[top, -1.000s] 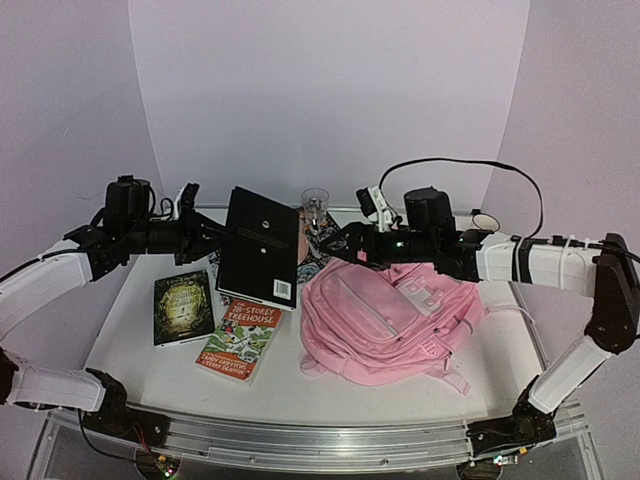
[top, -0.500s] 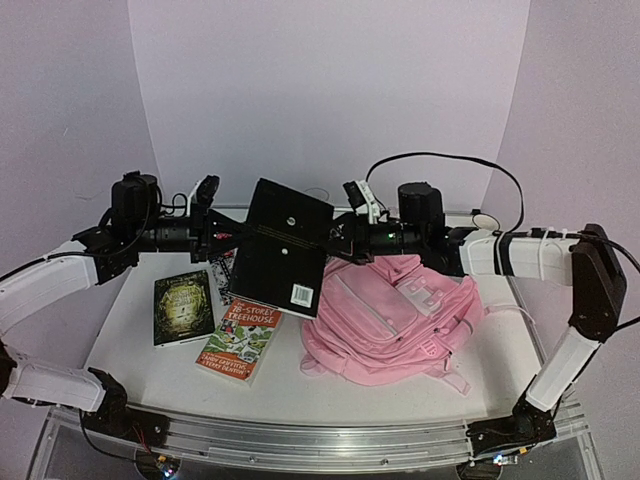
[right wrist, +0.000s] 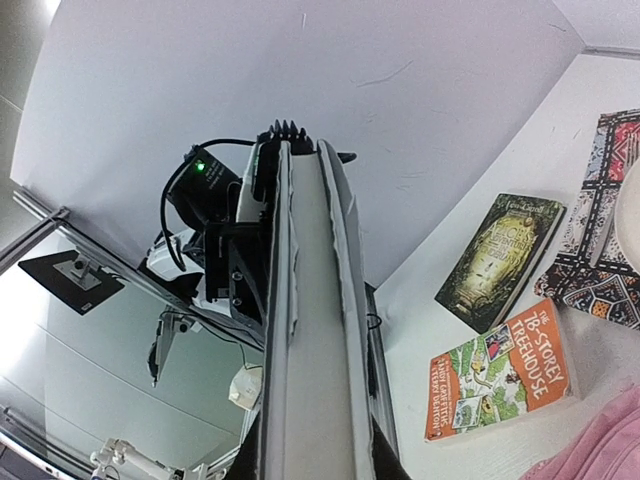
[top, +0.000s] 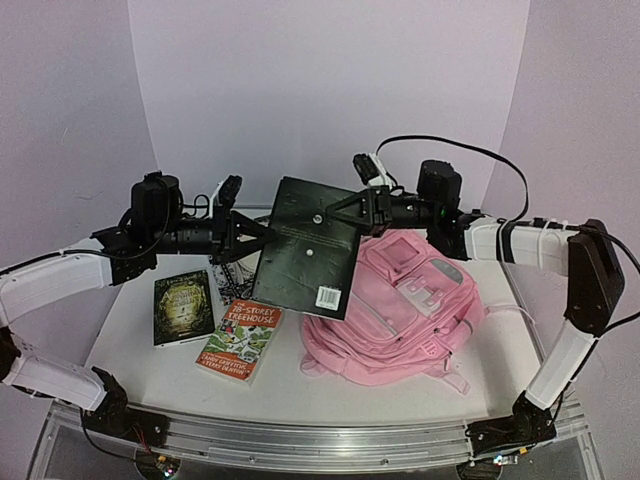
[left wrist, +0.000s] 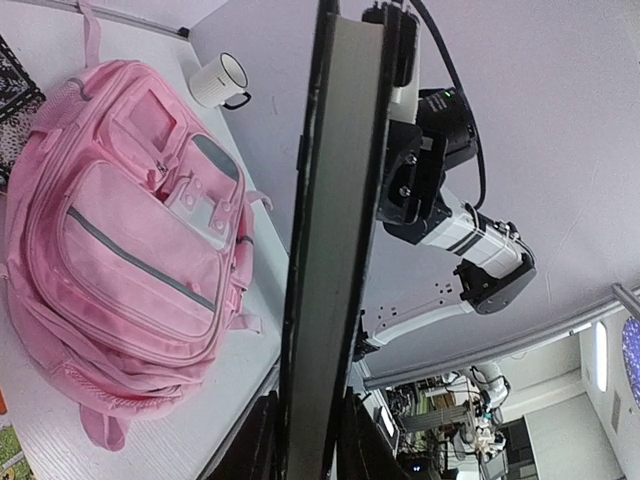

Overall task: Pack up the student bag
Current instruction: Pass from the left arm to the right

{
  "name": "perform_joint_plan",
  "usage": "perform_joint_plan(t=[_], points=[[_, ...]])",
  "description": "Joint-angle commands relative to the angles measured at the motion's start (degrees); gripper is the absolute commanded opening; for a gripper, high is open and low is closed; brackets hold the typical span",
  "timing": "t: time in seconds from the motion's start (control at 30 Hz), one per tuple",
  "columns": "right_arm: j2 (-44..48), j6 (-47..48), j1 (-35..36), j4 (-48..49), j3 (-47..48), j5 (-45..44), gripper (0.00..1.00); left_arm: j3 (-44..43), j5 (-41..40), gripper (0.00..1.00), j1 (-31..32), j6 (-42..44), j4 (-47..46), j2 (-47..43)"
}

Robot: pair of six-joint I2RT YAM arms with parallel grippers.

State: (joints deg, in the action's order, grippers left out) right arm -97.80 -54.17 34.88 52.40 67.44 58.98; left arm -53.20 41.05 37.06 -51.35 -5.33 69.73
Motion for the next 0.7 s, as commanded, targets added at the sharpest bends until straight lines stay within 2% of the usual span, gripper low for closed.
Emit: perform_joint_plan(t=[0.0, 0.1, 0.2, 0.43, 0.67], points=[[3.7, -3.9, -1.0, 7.1, 0.5, -3.1, 0.00, -1.6, -8.5, 0.36, 0.5, -4.5, -4.3, -0.8], [5.6, -6.7, -1.9, 8.8, -1.1, -8.4, 0.00, 0.5, -14.3, 0.61, 1.3, -6.8, -5.6, -2.6], [7.4, -8.9, -2.4, 9.4, -2.3, -14.0, 0.00, 3.5, -19.0, 0.73, 3.2, -10.1, -9.3, -3.7], [10.1, -16.1, -4.6, 13.4, -5.2, -23.9, 0.00, 10.1, -31.5, 0.82, 10.1, -16.4, -15.5, -4.1], [11.7, -17.5, -5.2, 15.5, -6.2, -27.3, 0.00, 14.2, -39.7, 0.84, 13.1, -22.3, -21.6, -2.6]])
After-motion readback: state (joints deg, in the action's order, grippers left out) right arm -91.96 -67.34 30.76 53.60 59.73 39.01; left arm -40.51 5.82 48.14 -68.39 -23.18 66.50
